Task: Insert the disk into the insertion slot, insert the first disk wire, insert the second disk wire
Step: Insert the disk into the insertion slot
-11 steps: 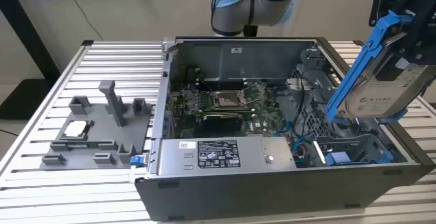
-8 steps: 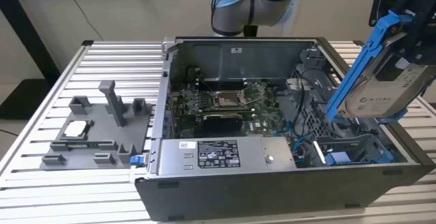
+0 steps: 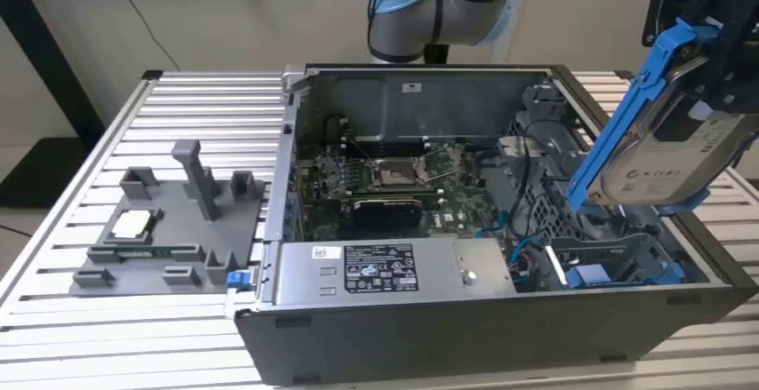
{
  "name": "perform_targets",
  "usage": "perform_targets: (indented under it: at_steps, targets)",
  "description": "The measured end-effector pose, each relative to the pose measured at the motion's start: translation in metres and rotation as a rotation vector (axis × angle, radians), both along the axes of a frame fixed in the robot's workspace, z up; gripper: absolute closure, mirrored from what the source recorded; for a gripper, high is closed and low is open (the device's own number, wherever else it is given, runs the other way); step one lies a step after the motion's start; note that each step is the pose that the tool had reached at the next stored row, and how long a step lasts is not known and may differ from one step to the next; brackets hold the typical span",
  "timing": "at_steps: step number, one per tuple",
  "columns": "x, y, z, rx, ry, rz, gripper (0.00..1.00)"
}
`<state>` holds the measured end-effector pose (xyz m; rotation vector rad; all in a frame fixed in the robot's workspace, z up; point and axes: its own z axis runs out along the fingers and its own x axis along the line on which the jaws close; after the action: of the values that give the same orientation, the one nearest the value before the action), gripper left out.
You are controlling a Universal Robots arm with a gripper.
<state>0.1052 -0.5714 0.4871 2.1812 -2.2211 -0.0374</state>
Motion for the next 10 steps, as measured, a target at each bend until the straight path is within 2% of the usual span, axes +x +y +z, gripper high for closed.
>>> perform_targets:
  at_steps: [5, 10]
  targets:
    - [0.0, 0.0, -0.0043, -0.0006, -0.0045, 0.0, 0.67]
    - [0.0019, 0.0, -0.0105, -0.0006, -0.0057, -0.001, 0.67]
